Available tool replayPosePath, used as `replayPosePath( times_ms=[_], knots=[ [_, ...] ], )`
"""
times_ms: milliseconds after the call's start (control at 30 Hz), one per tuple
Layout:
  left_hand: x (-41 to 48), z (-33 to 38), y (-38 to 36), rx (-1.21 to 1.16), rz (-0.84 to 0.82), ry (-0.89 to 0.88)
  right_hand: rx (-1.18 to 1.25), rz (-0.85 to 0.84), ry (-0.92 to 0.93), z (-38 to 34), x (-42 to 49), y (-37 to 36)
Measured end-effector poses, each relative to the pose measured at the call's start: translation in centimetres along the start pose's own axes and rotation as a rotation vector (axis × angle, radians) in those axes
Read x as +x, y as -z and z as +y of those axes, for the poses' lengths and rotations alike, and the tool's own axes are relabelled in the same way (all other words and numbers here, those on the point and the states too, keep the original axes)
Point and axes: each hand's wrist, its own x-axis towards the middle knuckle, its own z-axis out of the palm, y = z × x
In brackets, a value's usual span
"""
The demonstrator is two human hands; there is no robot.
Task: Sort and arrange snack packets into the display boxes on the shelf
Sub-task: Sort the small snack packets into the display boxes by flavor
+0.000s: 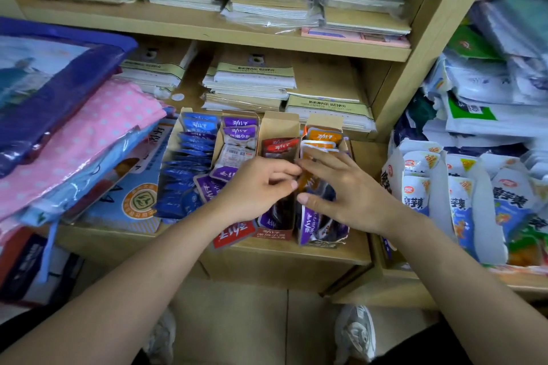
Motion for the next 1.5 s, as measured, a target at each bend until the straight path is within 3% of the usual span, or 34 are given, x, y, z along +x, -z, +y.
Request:
replayPosePath(
  times_ms=[200, 267, 400, 500, 667, 833, 1000, 1133, 1300, 1500],
  knots=[
    [-1.5, -0.9, 3.7, -0.001, 0.237, -0.015, -0.199, 0.146, -0.063, -0.6, 1.9, 0.0],
    [-1.9, -2.3, 5.5, 0.146, 0.366, -0.034, -0.208, 0.230, -0.052, -1.7, 2.8, 0.2],
    [-1.6, -5.3, 10.2, 0.448, 0.645, -0.041, 0.007, 0.363, 0.037, -4.7, 5.0, 0.0],
    [-0.9, -7.4, 12.3, 0.525, 0.612, 0.012, 0.083, 0.296, 0.072, -6.7, 7.1, -1.0],
    [0.4, -9.0, 13.2, 0.527, 0.546, -0.018, -0.074, 0.111, -0.015, -7.4, 10.4, -2.6],
    [0.8, -9.2, 13.6, 0.726, 0.552, -0.085, -0.103, 0.117, -0.004, -7.1, 11.4, -3.3],
    [-0.1, -8.2, 14.3, 0.513, 0.777, -0.129, -0.007, 0.155, -0.002, -5.9, 11.4, -3.3],
    [-1.4, -5.9, 14.9, 0.347, 0.928, -0.245, 0.308, 0.210, -0.034, -5.7, 11.5, -3.0],
    [-2.8, -3.8, 12.9, 0.069, 0.726, -0.287, 0.620, 0.379, 0.053, -8.1, 11.1, -0.9],
    [-3.7, -3.5, 13.0, -0.065, 0.322, -0.194, 0.644, 0.338, 0.131, -7.9, 9.6, -1.2]
  ],
)
